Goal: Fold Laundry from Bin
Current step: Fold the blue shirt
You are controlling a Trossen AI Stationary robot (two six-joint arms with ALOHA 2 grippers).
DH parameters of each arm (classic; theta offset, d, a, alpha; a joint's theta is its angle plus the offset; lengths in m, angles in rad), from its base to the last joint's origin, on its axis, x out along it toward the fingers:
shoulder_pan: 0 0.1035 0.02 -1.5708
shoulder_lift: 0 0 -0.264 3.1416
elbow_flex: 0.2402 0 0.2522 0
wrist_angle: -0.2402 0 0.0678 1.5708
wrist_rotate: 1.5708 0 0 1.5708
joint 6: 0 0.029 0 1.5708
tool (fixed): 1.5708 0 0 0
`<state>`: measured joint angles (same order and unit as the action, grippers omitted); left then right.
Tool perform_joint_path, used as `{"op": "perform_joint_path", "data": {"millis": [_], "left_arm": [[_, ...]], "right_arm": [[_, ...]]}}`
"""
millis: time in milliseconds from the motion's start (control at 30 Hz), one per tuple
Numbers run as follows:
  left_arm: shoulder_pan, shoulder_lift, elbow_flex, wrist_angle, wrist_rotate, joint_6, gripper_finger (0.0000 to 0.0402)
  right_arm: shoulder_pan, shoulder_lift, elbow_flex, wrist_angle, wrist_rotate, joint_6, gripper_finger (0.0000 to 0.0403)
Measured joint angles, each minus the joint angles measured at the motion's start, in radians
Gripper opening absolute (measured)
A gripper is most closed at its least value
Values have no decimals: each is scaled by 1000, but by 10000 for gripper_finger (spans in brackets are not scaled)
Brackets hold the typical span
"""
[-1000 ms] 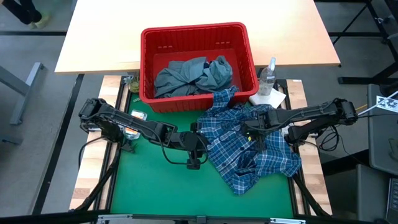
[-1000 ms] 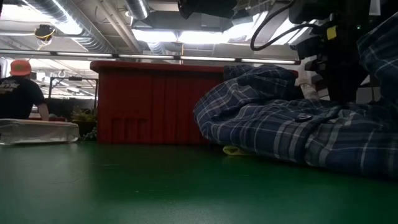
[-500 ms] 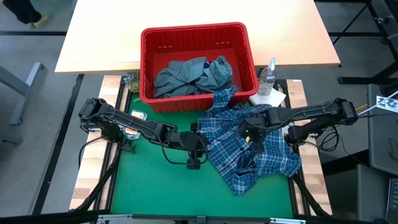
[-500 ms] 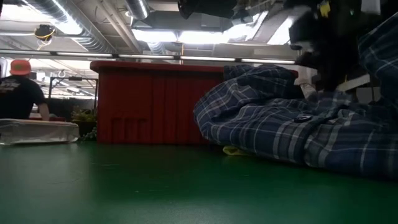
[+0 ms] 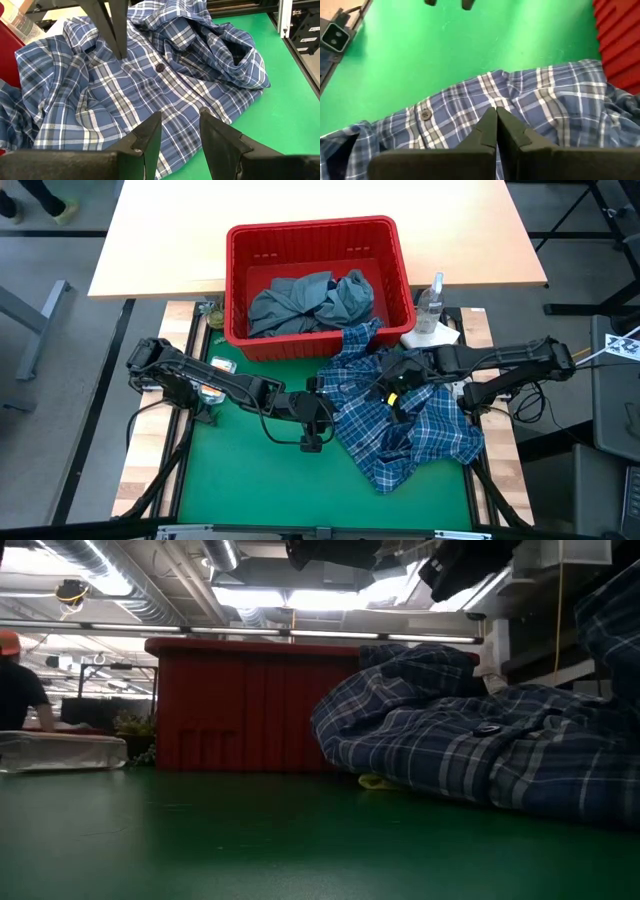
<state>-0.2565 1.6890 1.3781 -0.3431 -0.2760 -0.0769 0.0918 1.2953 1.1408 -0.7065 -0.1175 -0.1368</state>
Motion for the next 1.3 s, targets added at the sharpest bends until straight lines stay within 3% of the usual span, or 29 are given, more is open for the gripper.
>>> {"op": "perform_joint_path", "data": {"millis": [467, 900, 1067, 1300], "left_arm": [[0, 0, 0, 0, 0, 0, 128], [0, 0, 0, 0, 0, 1, 128], [0, 0, 0, 0, 0, 0, 128], [0, 0, 0, 0, -1, 1, 128]], "right_arm": [[0, 0, 0, -304, 9, 3, 19], [-1, 0, -49, -664, 248, 85, 161], [-1, 1, -145, -647, 213, 77, 169], [-1, 1, -243, -567, 295, 35, 166]]}}
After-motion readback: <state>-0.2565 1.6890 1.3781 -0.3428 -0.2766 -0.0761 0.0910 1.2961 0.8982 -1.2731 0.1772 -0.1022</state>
